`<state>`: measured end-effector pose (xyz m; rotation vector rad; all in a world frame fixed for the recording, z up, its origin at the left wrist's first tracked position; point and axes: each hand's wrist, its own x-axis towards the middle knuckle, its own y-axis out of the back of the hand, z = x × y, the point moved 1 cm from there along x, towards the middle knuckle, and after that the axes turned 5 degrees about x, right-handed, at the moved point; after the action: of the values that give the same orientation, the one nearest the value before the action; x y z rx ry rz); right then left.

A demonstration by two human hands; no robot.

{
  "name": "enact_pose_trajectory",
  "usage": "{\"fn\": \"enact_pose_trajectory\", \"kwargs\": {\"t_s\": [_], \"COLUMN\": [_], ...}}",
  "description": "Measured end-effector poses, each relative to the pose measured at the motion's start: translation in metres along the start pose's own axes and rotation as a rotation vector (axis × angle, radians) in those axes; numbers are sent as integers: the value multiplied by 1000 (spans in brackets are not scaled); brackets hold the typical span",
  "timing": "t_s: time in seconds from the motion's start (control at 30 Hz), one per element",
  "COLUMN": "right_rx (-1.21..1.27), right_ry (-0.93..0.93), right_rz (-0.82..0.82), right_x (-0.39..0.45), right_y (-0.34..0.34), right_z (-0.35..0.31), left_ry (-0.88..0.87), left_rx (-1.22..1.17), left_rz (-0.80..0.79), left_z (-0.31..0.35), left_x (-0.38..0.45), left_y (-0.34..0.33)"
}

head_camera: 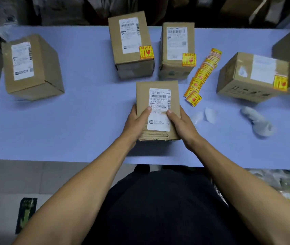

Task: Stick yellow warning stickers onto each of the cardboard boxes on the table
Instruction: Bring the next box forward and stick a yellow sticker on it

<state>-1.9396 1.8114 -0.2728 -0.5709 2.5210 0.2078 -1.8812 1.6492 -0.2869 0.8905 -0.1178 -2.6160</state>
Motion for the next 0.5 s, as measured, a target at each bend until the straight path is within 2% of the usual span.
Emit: {"fn": "enact_pose_trajectory", "kwargs": {"t_s": [0.37,0.43,0.5], "right_rx": [-80,-95,-79], "right_ry": [4,-12,-43], "right_rz": [-22,-42,-22], "right_x": [18,21,23], "right_y": [24,28,35], "right_z": [8,10,12], "left_ry": [28,27,-90], "left_rx": [158,304,571], "left_rz": [3,37,141], "left_z": [4,6,10], "left_x": [11,10,9], "left_y": [-19,-17,-14]}}
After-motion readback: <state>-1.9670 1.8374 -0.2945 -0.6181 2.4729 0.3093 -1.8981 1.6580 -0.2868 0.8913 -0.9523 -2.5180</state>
